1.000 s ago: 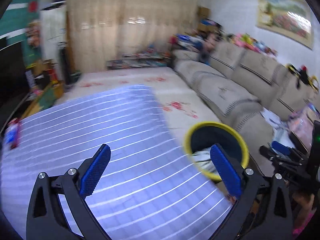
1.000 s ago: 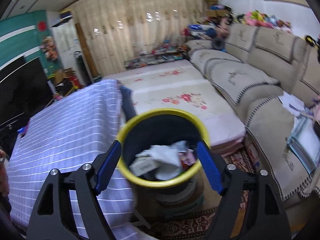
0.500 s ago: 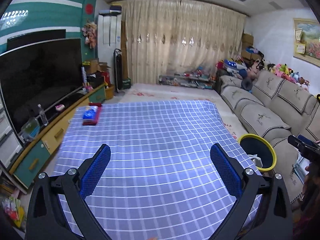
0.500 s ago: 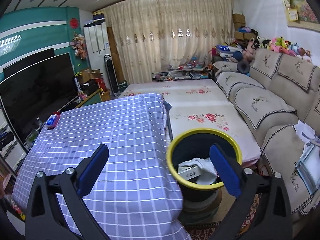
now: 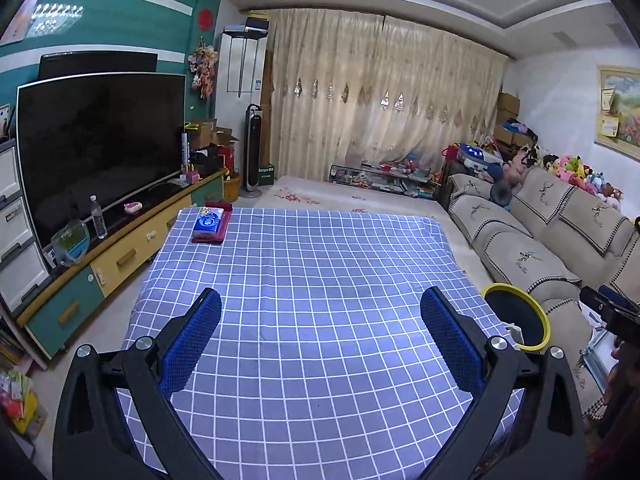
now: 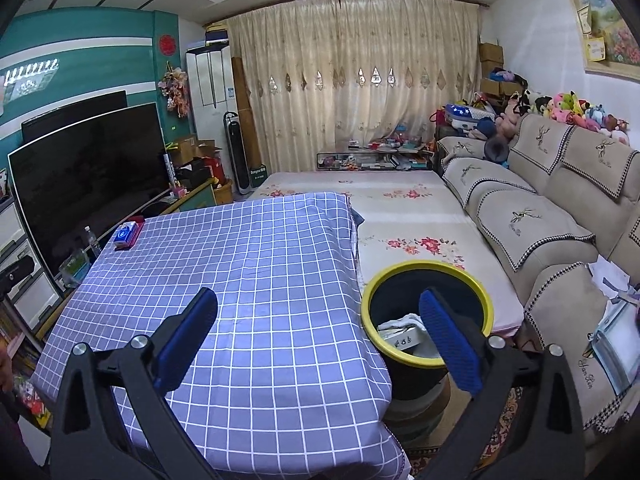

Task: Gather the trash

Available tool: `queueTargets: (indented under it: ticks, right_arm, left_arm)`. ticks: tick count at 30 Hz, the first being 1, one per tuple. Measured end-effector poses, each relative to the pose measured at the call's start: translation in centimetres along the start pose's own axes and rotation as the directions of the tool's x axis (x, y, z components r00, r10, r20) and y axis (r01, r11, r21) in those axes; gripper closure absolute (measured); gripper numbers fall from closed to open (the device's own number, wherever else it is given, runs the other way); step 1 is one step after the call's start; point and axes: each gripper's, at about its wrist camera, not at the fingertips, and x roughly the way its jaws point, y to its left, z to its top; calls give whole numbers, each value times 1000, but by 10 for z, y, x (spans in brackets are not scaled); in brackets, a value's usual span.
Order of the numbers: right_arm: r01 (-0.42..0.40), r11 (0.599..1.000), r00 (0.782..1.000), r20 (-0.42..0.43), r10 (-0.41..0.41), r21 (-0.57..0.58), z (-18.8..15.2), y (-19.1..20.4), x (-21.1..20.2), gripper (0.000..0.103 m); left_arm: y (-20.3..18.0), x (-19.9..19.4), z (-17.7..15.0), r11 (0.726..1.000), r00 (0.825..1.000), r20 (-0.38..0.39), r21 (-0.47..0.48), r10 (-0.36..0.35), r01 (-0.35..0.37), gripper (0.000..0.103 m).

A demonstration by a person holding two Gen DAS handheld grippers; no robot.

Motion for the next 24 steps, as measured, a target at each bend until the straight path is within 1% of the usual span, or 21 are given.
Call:
queueTargets:
  ticks: [10, 24]
  right_arm:
    - [-14, 1000, 1000, 3, 14, -1, 1, 2, 2, 7]
    - [-25, 1000, 1000, 9, 25, -7, 2, 6, 1, 7]
  left_arm:
    - [-7, -5, 1, 1000, 1000, 4, 5, 2, -2, 5]
    - [-6, -6, -1, 1000, 1000, 13, 5, 10, -10, 5]
